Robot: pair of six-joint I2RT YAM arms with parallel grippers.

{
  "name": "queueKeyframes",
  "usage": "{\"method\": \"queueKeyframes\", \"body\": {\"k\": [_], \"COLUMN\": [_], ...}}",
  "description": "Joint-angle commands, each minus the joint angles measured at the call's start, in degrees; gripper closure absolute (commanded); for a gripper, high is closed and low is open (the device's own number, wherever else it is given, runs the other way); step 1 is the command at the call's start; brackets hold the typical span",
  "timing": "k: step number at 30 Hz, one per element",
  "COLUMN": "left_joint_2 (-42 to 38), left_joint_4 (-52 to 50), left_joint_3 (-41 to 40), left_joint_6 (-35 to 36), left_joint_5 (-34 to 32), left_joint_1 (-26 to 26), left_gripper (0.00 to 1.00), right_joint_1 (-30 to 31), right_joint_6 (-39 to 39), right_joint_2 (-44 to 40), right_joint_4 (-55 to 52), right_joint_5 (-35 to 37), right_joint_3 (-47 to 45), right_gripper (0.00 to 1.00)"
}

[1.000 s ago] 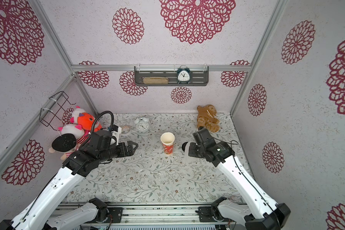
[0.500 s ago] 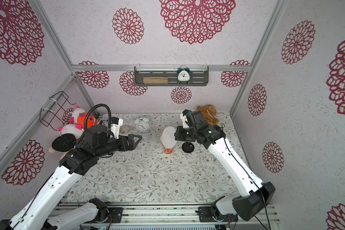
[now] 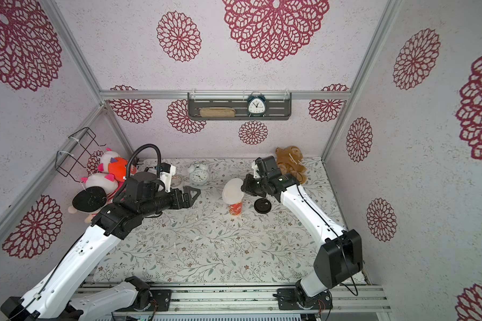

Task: Put the leak-proof paper on the milk tea cups
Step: Place the leak-proof paper at the cup.

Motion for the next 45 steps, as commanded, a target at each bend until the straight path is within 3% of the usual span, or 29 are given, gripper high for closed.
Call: {"method": "queueKeyframes", "body": {"k": [1, 21, 45], "left_joint_2": [0.2, 0.39, -0.36], "left_joint_4": [-0.05, -0.75, -1.17], "left_joint_3": [1.61, 1.87, 1.7], "left_joint_6": [1.06, 1.38, 1.61], "left_joint_5": [-1.24, -1.87, -2.14], "left_joint_1": [-0.43, -0.43, -0.45], "left_gripper": [0.0, 0.0, 0.01], "right_joint_1": [-1.31, -1.36, -1.4], "right_joint_6": [1.85, 3.09, 2.7], "right_joint_2": [0.02, 0.24, 1.92], "right_joint_4": [3.42, 4.76, 3.96], "right_joint_5": [-1.95, -2.07, -1.29], "right_joint_3": [-0.34, -5.73, -2.49], "right_gripper": [1.0, 1.0, 0.97]}}
